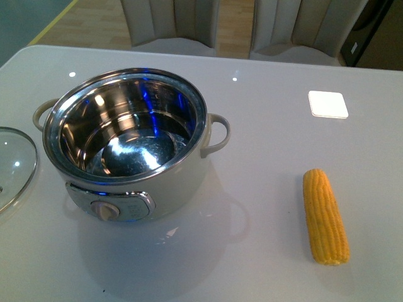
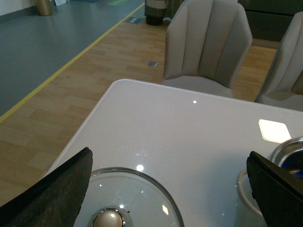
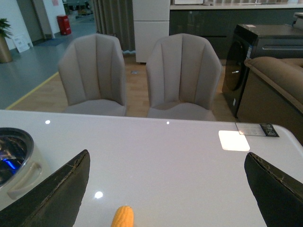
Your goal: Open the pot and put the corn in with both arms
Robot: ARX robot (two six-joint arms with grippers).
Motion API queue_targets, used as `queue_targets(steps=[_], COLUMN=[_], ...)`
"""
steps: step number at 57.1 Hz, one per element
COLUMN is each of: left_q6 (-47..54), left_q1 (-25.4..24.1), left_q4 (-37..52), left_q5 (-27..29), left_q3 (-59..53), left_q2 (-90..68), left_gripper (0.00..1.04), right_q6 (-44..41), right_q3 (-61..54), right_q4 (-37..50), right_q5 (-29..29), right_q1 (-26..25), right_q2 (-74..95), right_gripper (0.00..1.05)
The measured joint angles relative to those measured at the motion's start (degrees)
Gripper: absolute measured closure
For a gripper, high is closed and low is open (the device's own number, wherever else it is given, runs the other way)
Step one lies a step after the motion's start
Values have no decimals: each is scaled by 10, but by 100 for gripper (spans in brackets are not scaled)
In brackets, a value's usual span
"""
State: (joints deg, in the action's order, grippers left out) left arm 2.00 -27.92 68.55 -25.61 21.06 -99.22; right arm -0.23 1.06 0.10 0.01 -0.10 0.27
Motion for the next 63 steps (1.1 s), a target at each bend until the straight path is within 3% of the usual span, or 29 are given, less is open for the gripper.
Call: queue_targets(steps=[13,39,52,63], left_q6=[3,7,3,3], left_q1=[37,99,109,148], left_q4=[-93,-373,-521,-624], left_q5=[31,55,57,78], left_q3=[-55,-102,-121,-130], left_q2=[199,552,695,785], left_gripper=[7,7,7,7], right_q6=[0,0,0,0], right_q3=[0,0,0,0], right_q4=[0,0,0,0], right_q5=[0,0,0,0], right_q1=[0,0,0,0], right_q2=[0,0,0,0], right_gripper=[9,9,9,9])
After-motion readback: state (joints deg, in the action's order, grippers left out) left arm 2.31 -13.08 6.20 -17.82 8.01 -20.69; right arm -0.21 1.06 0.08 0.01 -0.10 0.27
